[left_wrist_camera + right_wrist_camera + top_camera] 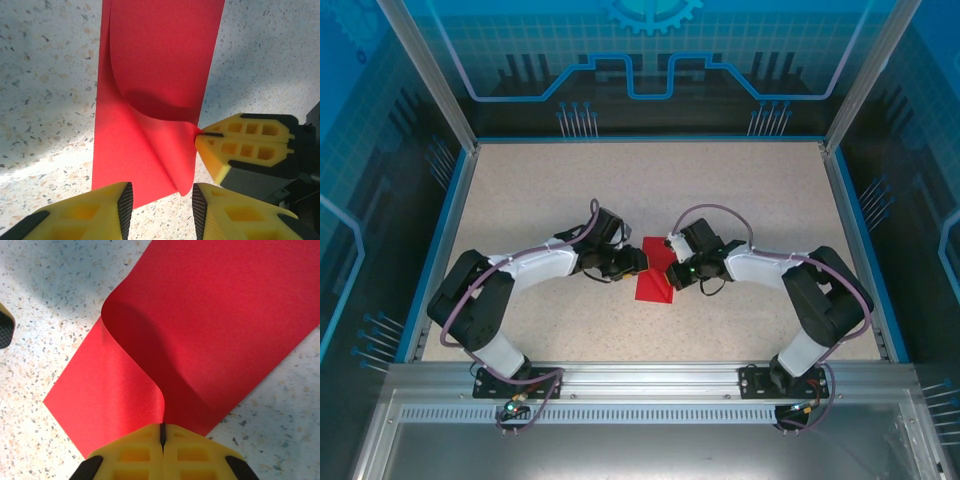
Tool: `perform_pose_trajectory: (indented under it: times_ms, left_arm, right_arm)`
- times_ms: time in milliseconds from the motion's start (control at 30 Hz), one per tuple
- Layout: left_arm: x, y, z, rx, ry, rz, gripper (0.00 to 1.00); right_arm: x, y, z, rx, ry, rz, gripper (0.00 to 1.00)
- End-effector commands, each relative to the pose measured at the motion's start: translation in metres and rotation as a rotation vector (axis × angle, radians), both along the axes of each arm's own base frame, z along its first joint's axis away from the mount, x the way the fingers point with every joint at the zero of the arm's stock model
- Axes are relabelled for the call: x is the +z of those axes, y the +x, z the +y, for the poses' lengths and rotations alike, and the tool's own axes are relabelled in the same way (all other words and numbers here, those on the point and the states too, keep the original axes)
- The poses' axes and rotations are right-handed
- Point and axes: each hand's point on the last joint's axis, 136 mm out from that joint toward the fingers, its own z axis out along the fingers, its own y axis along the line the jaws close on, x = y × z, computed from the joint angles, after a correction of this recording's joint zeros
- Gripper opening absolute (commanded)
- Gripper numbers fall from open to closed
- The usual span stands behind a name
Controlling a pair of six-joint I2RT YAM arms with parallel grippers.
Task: Fold a paper plane with a square sheet of paper (pick it up from the middle)
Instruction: Fold the triangle a second time at the center of the table.
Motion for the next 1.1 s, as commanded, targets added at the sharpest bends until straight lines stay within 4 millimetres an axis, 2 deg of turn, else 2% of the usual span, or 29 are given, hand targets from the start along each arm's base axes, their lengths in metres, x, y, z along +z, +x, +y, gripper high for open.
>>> perform_pose_trajectory:
  times_ms: [0,400,433,733,933,1067]
  left_arm:
    - [0.004,0.000,-0.008,-0.042,-0.010,-0.004,0.40]
    - [0.003,0.002,-0.014,-0.044,-0.013,-0.002,0.36]
    - [0.003,0.002,-0.014,-0.044,-0.015,-0.001,0.36]
    - [0.003,0.005,-0.021,-0.040,-0.046,0.007,0.31]
    - [0.004,0.008,-0.026,-0.034,-0.061,0.010,0.29]
    - [0.003,0.009,-0.027,-0.033,-0.063,0.015,0.28]
  right_arm:
    - [-0.001,0.010,-0.007,-0.004,-0.035,-0.010,0.02]
    - [-0.010,0.012,-0.010,0.009,-0.071,0.007,0.03]
    - [-0.003,0.020,-0.005,0.008,-0.062,-0.012,0.03]
    - [-0.005,0.021,-0.006,-0.004,-0.063,-0.011,0.03]
    - [-0.002,0.018,-0.008,-0.017,-0.061,-0.009,0.03]
    - [-0.007,0.010,-0.014,-0.028,-0.062,0.004,0.03]
